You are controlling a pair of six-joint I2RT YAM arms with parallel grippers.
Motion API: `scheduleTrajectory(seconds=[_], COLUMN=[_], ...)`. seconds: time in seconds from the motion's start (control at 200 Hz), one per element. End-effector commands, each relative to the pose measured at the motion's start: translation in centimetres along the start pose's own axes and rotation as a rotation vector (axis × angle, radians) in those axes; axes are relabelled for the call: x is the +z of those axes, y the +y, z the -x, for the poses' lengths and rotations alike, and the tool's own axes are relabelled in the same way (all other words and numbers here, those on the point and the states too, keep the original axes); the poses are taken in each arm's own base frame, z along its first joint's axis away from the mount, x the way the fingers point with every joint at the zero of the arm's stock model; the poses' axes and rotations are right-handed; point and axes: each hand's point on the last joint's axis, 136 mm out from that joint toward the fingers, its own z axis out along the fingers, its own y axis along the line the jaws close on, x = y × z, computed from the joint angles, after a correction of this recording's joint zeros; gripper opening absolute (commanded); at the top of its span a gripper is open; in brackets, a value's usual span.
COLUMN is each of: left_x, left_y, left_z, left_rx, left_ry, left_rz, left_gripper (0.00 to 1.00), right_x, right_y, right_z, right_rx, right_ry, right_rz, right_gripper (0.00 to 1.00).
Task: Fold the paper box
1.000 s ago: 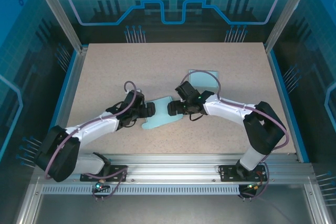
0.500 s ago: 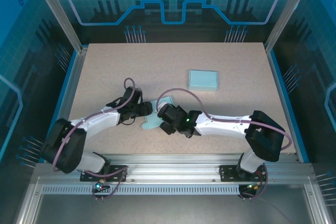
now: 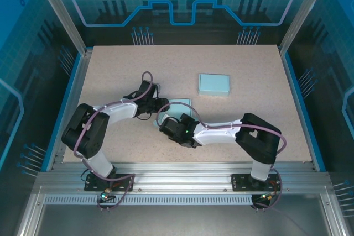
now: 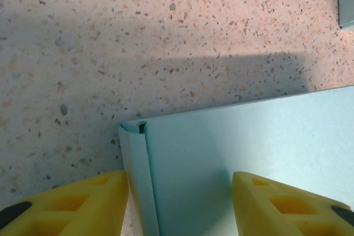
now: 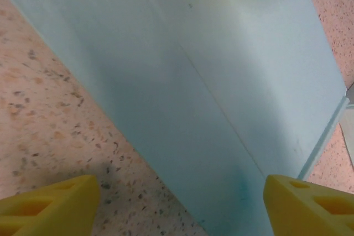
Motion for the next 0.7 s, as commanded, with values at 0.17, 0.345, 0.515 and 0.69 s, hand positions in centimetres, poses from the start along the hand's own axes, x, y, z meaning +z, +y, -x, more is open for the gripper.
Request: scheduleTrajectory(seconds=[0.17,0.345,0.515,0.69], left_x=[-1.8,-4.0,-6.8,-10.1], left_y=[-0.6,-0.5,-0.2,0.9], left_z=[1.7,2.6,3.2,3.9], left_rx=[0.036,0.046,0.064,0.059], left_ry=[-0.036,-0.084,-0.146,-0.249], left_rz=[-0.040,-0.023,0.017,0.085], left_gripper=[0.58,0.64,0.70,0.74], right_x=[0.5,1.7,1.8,1.8], right_y=[-2.1,-2.0,-2.2,-2.5], right_z=[2.8,3.2,3.5,3.9], right_rx=[0.016,-0.016,-0.023,-0.044], right_ry=[-0.082,-0.084,-0.095,-0.096], right_rz=[-0.110,-0.137,-0.149,-0.164], right_gripper=[0.74,0.63,0.42,0.25])
